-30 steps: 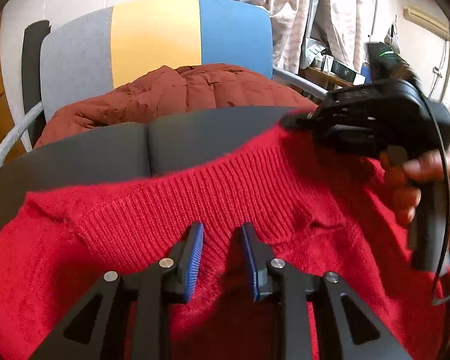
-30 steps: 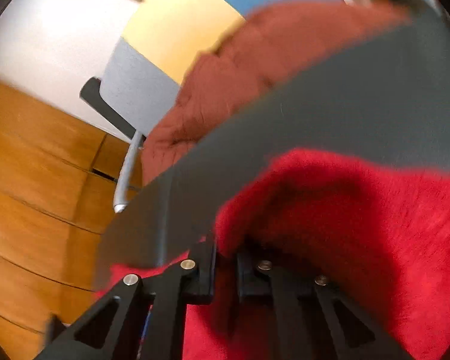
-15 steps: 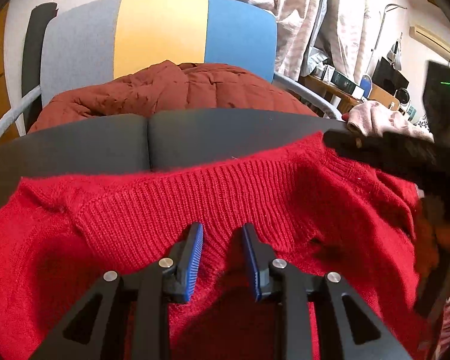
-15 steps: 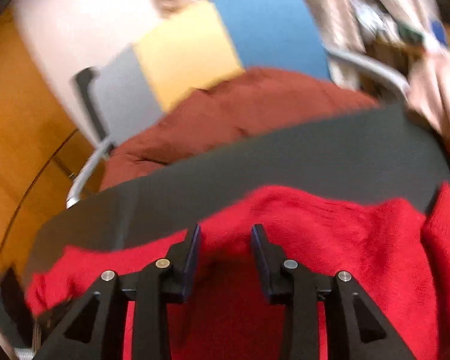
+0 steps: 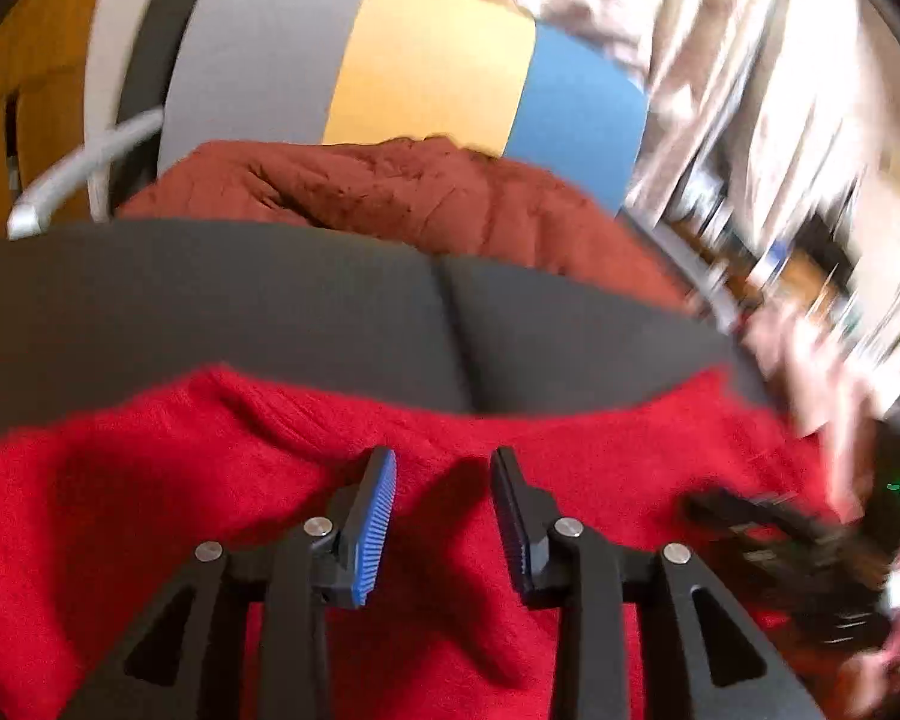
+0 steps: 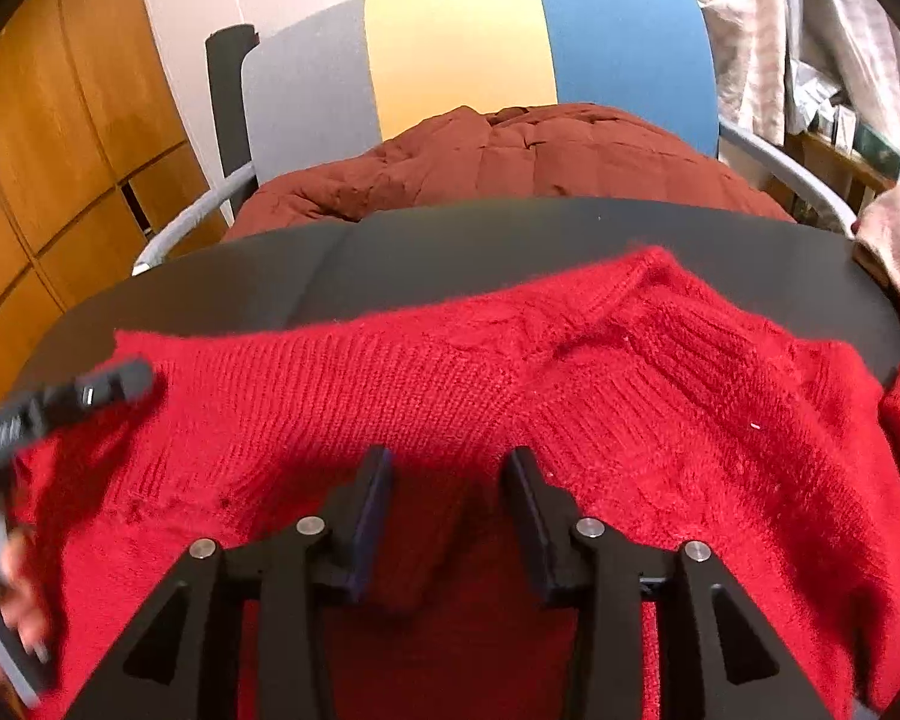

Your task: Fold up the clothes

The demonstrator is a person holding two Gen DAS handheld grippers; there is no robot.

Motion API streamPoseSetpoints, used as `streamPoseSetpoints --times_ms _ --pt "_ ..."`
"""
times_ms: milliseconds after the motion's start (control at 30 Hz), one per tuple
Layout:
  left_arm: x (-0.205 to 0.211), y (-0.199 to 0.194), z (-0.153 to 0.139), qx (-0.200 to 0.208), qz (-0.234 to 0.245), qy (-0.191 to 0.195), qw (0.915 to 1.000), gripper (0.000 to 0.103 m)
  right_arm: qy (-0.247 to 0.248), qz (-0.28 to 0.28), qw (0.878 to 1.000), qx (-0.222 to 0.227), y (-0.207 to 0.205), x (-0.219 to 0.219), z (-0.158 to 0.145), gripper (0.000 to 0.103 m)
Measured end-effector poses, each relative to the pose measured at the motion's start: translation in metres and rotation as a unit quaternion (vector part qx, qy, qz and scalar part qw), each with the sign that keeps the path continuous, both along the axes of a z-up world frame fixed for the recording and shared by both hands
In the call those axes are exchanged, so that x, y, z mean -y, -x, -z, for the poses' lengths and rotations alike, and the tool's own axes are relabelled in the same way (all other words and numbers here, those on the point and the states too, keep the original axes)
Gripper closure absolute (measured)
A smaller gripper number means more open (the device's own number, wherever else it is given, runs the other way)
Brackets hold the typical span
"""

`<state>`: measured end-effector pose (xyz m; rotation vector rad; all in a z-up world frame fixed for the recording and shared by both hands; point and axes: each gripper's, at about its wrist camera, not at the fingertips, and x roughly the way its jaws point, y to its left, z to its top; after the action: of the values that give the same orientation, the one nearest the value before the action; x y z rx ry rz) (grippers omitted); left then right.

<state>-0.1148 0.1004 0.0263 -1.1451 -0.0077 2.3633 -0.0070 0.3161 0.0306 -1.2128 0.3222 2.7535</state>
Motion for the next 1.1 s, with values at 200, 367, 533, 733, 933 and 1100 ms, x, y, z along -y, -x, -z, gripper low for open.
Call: streamPoseSetpoints --times_ms 200,367,533,733,933,1100 --pt "0.011 0.007 0.0 -0.048 -0.008 0.089 0.9948 0.053 -0.004 0.004 1.0 -0.003 -0.005 0.001 0.0 0.058" --pt "0.081 -0.002 -0.02 -0.074 -0.072 0.089 0.9906 0.053 -0.007 0.006 1.0 -0.003 -0.004 0.001 0.001 0.055" --pt "0.182 -0.01 -0.045 -0.075 -0.172 0.097 0.9774 0.053 -0.002 0.006 1.0 -0.004 -0.004 -0.002 0.001 0.055" --pt "0.301 -0.005 -0.043 -0.006 -0.313 0.128 0.9409 0.047 -0.007 0.005 1.0 -0.003 -0.003 -0.003 0.003 0.053" --pt "0.36 -0.008 -0.005 0.04 -0.405 0.175 0.8966 0.047 -0.013 0.008 1.0 -0.002 -0.003 -0.001 0.003 0.051" --pt "0.376 -0.004 0.023 0.081 -0.435 0.146 0.8851 0.044 -0.015 0.012 1.0 -0.001 -0.003 -0.002 0.003 0.047"
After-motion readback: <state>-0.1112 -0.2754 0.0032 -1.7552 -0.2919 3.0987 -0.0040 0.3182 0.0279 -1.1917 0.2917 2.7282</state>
